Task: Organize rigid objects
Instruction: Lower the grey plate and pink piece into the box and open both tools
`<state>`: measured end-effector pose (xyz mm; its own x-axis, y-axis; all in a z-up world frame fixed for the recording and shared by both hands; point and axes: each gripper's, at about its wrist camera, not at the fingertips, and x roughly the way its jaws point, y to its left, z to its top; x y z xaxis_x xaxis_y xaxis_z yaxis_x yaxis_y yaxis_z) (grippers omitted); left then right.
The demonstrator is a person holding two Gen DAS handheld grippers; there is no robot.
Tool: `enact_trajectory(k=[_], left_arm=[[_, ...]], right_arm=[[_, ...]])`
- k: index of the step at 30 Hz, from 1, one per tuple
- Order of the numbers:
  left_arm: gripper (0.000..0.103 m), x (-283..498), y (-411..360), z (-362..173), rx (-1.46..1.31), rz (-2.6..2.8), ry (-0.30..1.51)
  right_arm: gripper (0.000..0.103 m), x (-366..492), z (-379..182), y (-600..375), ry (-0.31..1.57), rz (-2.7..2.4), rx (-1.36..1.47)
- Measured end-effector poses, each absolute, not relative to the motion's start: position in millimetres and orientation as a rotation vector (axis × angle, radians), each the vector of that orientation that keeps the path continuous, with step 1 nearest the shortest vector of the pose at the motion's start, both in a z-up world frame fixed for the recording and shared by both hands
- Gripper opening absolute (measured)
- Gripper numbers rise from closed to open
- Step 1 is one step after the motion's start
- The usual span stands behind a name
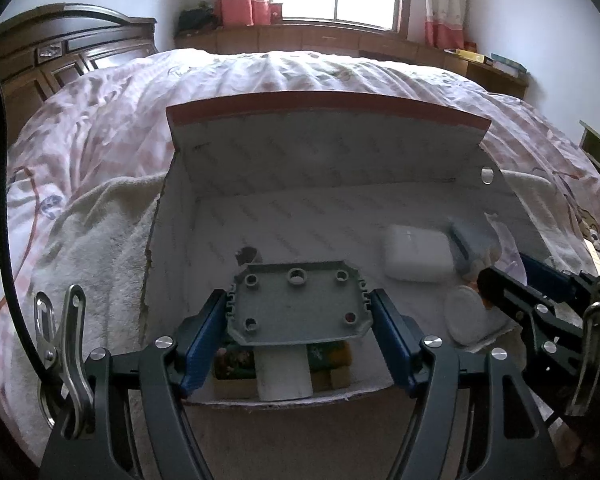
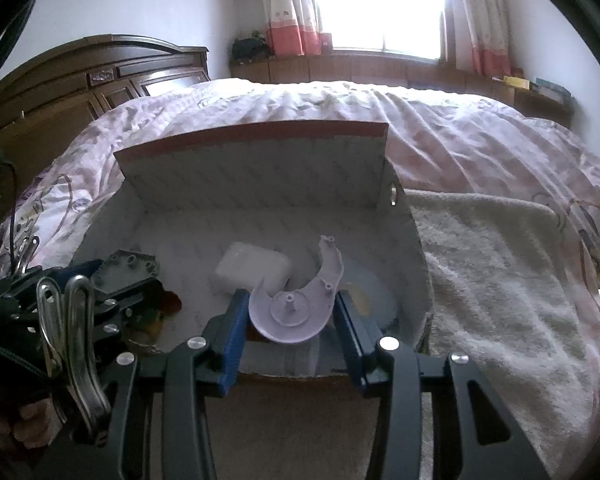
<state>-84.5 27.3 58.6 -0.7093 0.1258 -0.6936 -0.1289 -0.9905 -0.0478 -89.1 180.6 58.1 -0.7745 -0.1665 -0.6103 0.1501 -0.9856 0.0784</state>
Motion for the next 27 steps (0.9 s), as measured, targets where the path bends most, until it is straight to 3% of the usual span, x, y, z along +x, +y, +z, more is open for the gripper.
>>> enact_trajectory(k=[2, 7, 24, 27], left_arm=[[0.072, -86.1, 26.4, 57.3, -1.142, 2.775, -0.015], [0.072, -89.2, 22.2, 54.4, -1.179, 2.792, -0.066], [0.072, -82.1, 23.0, 65.4, -1.138, 2.831, -0.051], [0.081, -80.6, 23.6, 67.6, -1.115, 2.847, -0.026]], right_arm=[[0.046, -89.8, 58.0, 181.1, -0.043, -2.810, 0.969], [0.062, -89.3, 56.6, 185.2, -0.085, -2.803, 0.971], [0.065, -77.1, 65.2, 183.9, -0.124, -2.785, 0.922], [0.068, -74.0, 66.2, 183.1, -0.123, -2.787, 0.912]])
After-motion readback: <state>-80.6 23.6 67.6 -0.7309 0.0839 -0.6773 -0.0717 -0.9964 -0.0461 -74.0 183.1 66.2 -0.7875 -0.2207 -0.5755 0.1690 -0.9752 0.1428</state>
